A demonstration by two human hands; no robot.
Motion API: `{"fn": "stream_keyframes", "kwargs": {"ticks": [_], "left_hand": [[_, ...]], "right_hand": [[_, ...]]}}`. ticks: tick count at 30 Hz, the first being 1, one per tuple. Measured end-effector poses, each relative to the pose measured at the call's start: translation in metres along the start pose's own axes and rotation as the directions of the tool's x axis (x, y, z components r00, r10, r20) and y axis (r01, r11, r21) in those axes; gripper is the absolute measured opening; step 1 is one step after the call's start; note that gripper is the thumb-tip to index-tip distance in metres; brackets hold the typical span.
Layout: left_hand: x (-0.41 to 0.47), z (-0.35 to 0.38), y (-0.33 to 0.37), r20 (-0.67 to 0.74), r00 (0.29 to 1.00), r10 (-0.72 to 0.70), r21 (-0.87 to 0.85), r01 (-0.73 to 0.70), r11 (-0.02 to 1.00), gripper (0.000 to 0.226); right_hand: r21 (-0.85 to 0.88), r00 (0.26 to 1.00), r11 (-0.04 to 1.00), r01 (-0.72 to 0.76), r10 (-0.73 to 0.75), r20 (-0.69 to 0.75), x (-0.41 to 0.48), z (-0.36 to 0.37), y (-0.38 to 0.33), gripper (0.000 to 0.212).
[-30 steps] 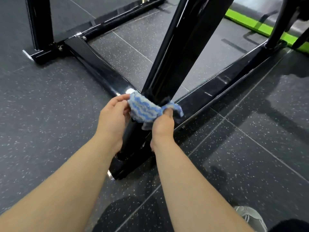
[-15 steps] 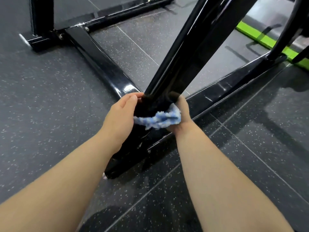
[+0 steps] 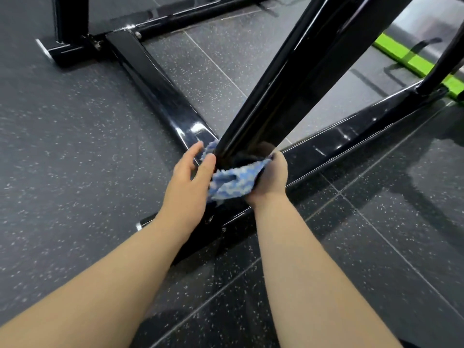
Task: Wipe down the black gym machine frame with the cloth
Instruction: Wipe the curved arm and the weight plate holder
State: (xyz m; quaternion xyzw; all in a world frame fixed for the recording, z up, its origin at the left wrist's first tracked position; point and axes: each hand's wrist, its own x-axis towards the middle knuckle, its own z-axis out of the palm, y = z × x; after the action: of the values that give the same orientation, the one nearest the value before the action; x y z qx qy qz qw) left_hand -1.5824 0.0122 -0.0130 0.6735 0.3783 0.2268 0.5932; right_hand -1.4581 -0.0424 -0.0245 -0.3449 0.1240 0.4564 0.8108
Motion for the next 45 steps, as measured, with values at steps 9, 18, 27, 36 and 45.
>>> {"fn": "stream_keyframes", "kwargs": {"ticks": [9,18,27,36,45], "left_hand": [[-0.012,-0.013,0.007,-0.026,0.848,0.529,0.5,-0.447,0.741,0.012],[-0.008,-0.001,0.017,-0.278,0.916,0.291,0.3,-0.205,0.932,0.015],[0.023,0.002,0.032,-0.156,0.984,0.082,0.113,-0.064,0.992,0.027],[0.056,-0.013,0.039,0.28,0.926,-0.253,0.035,0.254,0.967,0.034],[0.069,-0.009,0.023,0.465,0.739,-0.487,0.267,0.407,0.873,0.039]], "right_hand": [[-0.014,0.949,0.966,0.259,-0.257,-0.183,-0.041,-0.016,0.014,0.035],[-0.217,0.918,0.923,0.318,-0.356,-0.172,-0.074,0.003,0.021,0.011],[-0.353,0.906,0.899,0.259,-0.353,-0.235,-0.085,-0.015,0.03,0.028],[-0.346,0.921,0.891,0.295,-0.361,-0.145,-0.062,0.016,0.0,0.026],[-0.364,0.92,0.9,0.239,-0.33,-0.21,-0.053,0.005,-0.002,0.023]]}}
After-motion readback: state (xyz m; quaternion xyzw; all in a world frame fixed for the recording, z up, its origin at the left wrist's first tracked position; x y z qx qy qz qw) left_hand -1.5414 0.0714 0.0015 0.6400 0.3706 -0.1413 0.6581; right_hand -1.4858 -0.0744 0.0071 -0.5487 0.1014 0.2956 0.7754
